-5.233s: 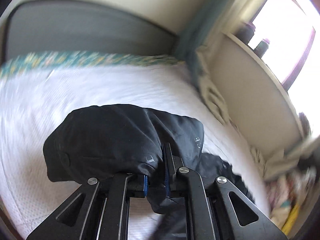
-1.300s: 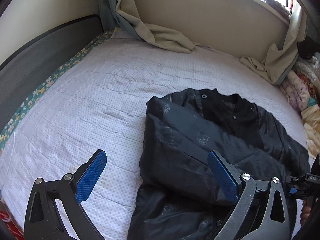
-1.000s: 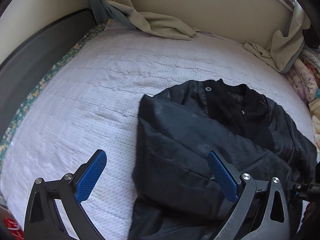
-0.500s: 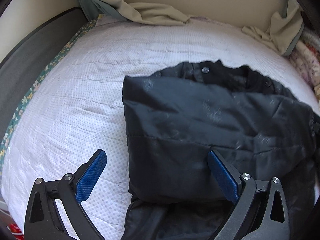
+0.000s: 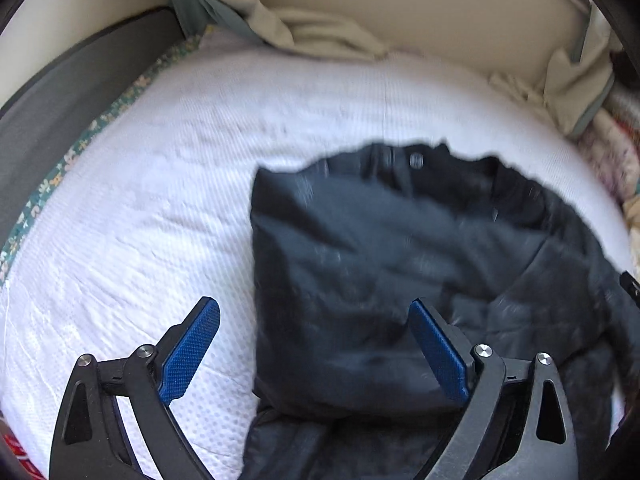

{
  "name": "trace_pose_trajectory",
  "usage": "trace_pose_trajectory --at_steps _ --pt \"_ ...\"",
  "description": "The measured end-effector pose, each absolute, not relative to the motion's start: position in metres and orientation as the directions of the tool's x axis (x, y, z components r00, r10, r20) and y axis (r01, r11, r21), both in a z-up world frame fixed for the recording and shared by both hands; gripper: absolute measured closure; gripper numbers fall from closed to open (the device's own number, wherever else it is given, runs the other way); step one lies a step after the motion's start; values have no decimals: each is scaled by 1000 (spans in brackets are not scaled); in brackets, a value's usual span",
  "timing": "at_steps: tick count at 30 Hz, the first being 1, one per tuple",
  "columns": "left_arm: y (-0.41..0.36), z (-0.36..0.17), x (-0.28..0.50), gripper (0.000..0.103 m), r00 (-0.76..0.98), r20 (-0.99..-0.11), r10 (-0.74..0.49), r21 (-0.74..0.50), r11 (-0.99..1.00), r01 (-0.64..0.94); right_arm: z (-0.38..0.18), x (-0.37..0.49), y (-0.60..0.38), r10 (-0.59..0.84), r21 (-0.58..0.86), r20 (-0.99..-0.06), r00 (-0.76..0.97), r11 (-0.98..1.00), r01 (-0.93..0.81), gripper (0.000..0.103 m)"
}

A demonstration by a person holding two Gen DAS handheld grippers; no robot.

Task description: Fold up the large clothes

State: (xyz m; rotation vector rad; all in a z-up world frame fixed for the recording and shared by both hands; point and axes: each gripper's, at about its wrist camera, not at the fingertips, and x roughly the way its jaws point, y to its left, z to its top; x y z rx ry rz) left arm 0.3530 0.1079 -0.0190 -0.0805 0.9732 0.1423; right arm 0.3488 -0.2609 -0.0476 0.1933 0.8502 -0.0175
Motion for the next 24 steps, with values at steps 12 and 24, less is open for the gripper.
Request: trace_pose_trajectory --at_steps 12,24 --pt "100 -69 370 41 440 -898 33 -11 995 -97 -103 358 -229 230 211 -836 498 973 -95 90" --pt "110 -113 380 16 442 -897 19 -52 988 -147 -137 355 -227 222 204 -825 520 975 -93 90"
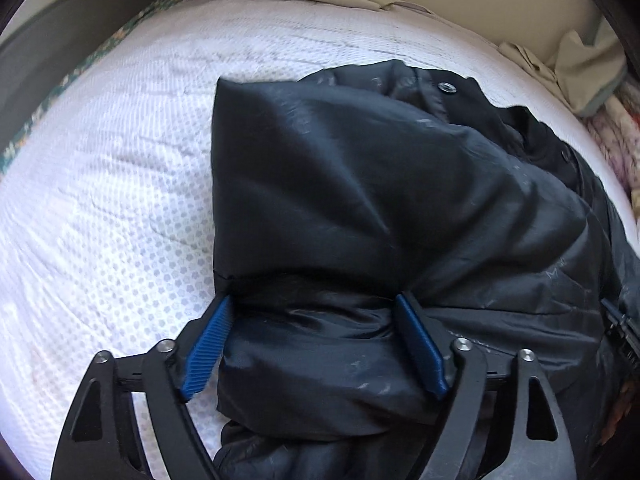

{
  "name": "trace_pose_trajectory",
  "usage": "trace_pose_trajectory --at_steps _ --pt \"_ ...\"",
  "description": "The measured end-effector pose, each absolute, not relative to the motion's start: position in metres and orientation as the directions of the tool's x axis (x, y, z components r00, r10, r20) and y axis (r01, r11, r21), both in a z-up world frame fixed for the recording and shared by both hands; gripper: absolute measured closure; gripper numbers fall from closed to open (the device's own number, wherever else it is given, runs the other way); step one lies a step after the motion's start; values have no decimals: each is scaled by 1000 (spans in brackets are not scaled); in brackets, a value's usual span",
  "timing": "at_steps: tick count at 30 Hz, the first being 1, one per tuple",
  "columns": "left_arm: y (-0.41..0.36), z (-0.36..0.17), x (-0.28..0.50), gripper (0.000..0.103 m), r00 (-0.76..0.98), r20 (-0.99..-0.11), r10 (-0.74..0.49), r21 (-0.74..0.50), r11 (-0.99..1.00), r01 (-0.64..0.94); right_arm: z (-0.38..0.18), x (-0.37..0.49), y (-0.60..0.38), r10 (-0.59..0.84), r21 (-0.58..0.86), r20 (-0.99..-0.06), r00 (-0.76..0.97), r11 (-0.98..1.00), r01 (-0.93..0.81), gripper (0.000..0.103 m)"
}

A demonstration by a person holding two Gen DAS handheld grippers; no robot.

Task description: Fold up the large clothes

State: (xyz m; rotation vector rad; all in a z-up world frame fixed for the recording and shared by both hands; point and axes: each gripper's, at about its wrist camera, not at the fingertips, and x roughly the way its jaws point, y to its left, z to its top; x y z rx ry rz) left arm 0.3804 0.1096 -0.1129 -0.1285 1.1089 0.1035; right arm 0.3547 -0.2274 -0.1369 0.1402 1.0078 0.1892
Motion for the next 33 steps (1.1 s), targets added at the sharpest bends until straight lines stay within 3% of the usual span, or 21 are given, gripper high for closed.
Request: trace_pose_trajectory --at_steps 4,9,14,25,31,33 --pt "114 -117 378 9 449 -893 23 -55 986 -160 -140 355 -232 254 244 -811 527 966 -90 90" --pt "123 -99 379 10 412 -911 -26 -114 975 -191 -130 359 -244 322 335 -812 487 940 -63 86" --pt "135 -61 364 10 455 -889 -48 -128 981 -147 -100 348 -265 406 446 -798 445 895 -17 53" --pt "150 -48 317 11 417 -909 27 -29 991 -128 -82 275 -333 258 320 -892 370 940 118 53" --pt "138 -24 300 12 451 -893 -18 -80 989 -121 -119 250 -352 386 453 -874 295 868 206 54" --pt "130 -14 297 12 475 -880 -35 -101 988 -114 -122 246 -351 383 451 -872 305 872 193 76"
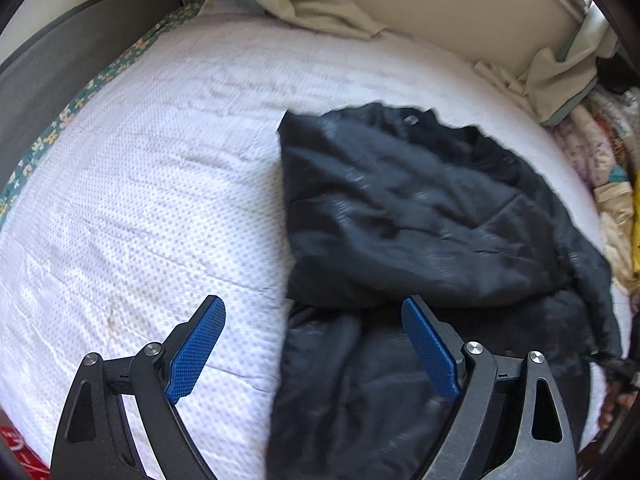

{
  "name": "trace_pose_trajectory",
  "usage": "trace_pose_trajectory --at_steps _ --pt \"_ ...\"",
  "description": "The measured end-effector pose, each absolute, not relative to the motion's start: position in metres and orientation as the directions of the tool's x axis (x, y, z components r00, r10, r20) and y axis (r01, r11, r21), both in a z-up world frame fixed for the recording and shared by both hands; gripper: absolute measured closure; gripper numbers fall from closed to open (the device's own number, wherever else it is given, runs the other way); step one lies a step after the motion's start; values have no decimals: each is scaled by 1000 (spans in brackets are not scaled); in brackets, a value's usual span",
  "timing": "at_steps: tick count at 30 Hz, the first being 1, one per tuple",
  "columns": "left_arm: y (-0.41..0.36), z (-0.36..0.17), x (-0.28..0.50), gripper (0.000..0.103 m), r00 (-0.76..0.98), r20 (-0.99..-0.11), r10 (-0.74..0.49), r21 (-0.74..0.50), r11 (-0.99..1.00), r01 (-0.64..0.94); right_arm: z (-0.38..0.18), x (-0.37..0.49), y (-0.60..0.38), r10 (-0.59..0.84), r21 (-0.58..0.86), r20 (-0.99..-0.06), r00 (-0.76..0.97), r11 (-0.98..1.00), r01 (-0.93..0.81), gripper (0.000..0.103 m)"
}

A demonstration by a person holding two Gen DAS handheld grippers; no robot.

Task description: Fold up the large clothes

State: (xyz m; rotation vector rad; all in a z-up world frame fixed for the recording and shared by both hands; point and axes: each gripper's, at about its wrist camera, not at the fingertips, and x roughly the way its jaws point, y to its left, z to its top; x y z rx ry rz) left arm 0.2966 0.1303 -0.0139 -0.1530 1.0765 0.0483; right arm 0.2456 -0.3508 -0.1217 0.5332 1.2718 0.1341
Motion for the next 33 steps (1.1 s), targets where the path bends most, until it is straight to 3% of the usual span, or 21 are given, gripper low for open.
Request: trace_pose_trajectory --at_steps 1,3,15,18,19,20,23,26,33 --pt "128 -9 294 12 483 -875 -43 -109 988 -110 -123 244 -348 398 459 -868 297 871 175 90" --pt "124 -1 290 12 500 -864 -56 -122 987 -101 -124 238 -343 399 455 -871 288 874 167 94" --pt "111 5 282 12 504 -857 -107 -171 982 -81 -119 208 -317 411 449 -879 243 884 128 96" --pt "105 7 283 12 508 -852 -125 -184 981 -66 -109 205 -335 395 465 -868 301 859 214 73" --pt "103 8 284 12 510 -850 -133 -191 980 -61 -102 201 -346 397 491 -851 344 835 250 57" --pt "101 9 284 12 513 -847 -138 -195 979 -58 -95 196 -356 401 518 -831 386 809 277 50" --pt "96 12 285 12 522 -840 -151 -208 977 -52 -70 173 -397 375 610 -756 537 702 368 47" --pt "90 14 286 12 524 -835 -166 -224 973 -48 -64 135 -444 262 670 -706 658 546 502 40" --pt "78 13 287 12 525 -832 -179 -231 972 -35 -115 74 -505 158 674 -739 655 182 716 37"
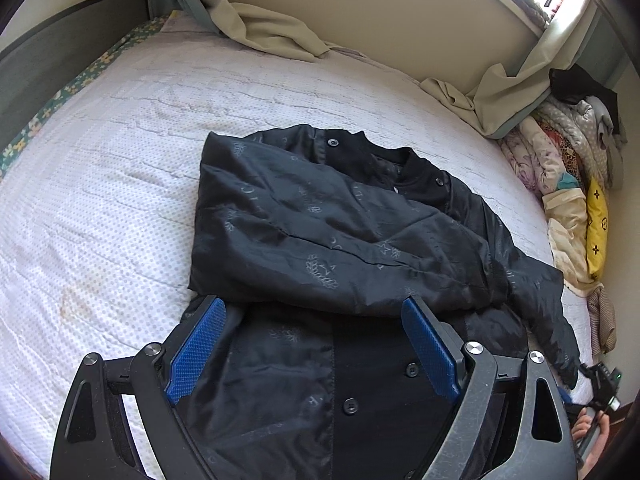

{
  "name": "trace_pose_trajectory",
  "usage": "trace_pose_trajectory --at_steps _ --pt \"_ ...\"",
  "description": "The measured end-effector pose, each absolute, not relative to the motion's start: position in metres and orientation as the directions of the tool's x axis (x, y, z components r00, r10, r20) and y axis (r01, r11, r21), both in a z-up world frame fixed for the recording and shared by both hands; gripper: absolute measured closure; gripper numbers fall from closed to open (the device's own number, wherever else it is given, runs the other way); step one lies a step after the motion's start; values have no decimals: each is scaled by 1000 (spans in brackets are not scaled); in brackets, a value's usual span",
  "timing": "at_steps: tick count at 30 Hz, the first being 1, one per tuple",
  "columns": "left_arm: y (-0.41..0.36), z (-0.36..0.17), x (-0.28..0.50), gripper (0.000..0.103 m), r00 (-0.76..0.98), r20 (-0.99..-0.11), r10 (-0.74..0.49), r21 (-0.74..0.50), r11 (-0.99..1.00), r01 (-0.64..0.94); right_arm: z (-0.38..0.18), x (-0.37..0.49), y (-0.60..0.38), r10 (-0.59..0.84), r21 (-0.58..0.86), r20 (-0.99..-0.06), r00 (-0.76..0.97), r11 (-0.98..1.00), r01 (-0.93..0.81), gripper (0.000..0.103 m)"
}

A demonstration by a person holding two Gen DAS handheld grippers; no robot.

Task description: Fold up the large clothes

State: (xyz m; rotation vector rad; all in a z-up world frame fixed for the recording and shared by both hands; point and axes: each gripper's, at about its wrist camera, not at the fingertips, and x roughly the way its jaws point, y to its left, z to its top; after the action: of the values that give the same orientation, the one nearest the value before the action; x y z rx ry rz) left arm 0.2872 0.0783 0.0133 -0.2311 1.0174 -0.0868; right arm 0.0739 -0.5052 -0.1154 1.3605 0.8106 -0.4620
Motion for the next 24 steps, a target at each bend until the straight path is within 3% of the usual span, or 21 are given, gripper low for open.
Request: trace_pose_trajectory --at_steps 7,12,13,15,16,17,20,24 --pt "72 8 290 12 515 -840 -168 -214 976 -31 -129 69 -535 23 710 -703 711 83 700 32" --pt "76 3 293 12 510 -847 -152 -201 979 -43 -138 79 -550 14 714 -699 715 67 697 30" --pt "78 3 293 12 509 -847 -152 -203 978 -46 -135 82 -549 5 707 -705 709 90 702 36" --pt "80 3 294 12 510 -846 -154 -208 977 -51 -130 89 -550 2 701 -706 708 136 700 61" --pt "80 3 294 12 510 -846 -156 -212 976 -52 -130 93 -552 12 696 -710 704 167 698 78" --pt "81 4 294 12 510 -845 -160 -216 975 -52 -129 92 -552 14 692 -711 703 187 697 87" --pt "84 6 293 12 513 -841 -171 -232 971 -56 -120 96 -550 -11 665 -724 690 253 702 93" --pt "87 16 290 12 539 -826 -165 -233 971 -59 -69 111 -527 -90 609 -709 699 420 672 94"
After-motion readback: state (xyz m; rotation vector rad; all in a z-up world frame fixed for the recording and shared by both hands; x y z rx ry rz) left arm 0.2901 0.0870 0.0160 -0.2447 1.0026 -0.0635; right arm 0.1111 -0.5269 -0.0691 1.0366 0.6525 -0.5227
